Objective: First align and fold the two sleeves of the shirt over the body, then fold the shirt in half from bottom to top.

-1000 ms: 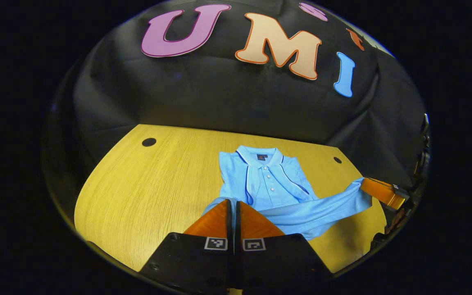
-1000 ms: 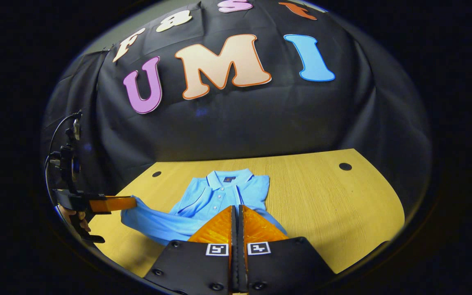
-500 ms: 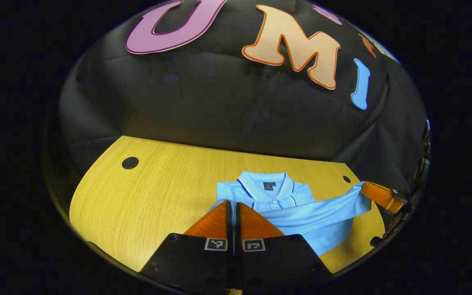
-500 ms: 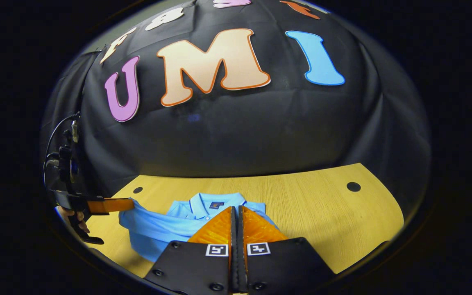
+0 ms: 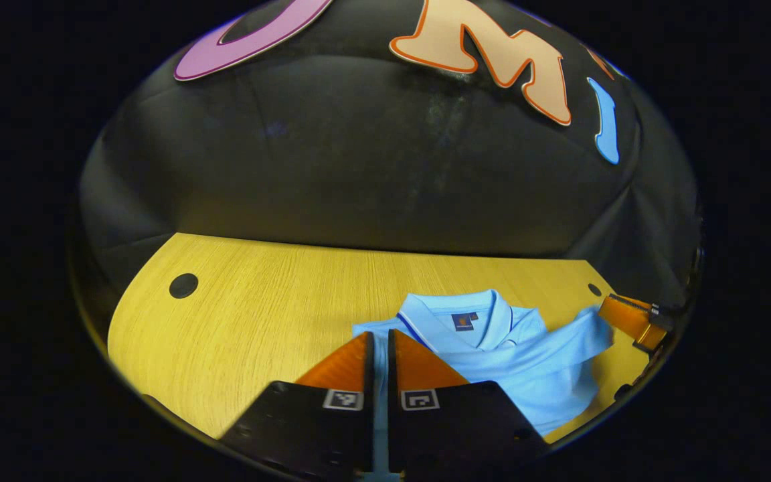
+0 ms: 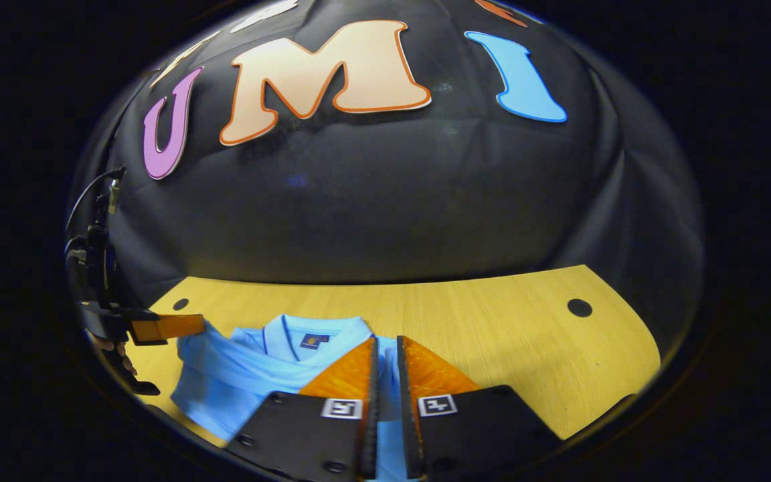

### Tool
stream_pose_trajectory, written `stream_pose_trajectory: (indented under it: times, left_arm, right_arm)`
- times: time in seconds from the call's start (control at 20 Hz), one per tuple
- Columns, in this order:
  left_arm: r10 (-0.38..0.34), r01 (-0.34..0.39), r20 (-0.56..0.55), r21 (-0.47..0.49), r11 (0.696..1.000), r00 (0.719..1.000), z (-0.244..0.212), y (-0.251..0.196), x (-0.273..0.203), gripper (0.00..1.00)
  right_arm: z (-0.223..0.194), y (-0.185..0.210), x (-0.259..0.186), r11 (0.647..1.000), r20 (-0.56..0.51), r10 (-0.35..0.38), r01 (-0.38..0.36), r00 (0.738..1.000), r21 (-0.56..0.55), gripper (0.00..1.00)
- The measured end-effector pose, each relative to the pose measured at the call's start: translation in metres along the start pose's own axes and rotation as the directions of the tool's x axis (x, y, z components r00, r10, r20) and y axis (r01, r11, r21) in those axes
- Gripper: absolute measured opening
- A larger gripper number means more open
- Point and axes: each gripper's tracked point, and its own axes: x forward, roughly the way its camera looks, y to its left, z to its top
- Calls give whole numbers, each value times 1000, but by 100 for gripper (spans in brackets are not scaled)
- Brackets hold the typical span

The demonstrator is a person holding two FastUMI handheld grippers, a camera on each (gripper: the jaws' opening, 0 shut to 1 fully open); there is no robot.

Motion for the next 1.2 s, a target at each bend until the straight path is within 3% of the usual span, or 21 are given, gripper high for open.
stream_pose_trajectory:
  times: [0.15,0.4,0.6,0.95,1.2]
  left_arm:
    - [15,-13,64,-33,999,998,17,-4,-25,99]
    - [37,-42,188,22,999,981,45,-17,-96,96]
    - [37,-42,273,12,999,961,57,-38,-155,96]
    - [44,-75,320,86,993,946,41,-64,-240,95]
    - [56,-88,317,88,992,947,22,-69,-273,95]
  right_arm:
    - [18,2,-19,1000,57,-4,5,998,-22,100]
    - [42,14,-90,999,151,36,-34,988,-17,99]
    - [56,19,-157,997,217,61,-49,974,-62,99]
    - [70,23,-251,994,306,93,-71,947,-83,99]
    - [73,27,-286,992,332,115,-91,936,-86,99]
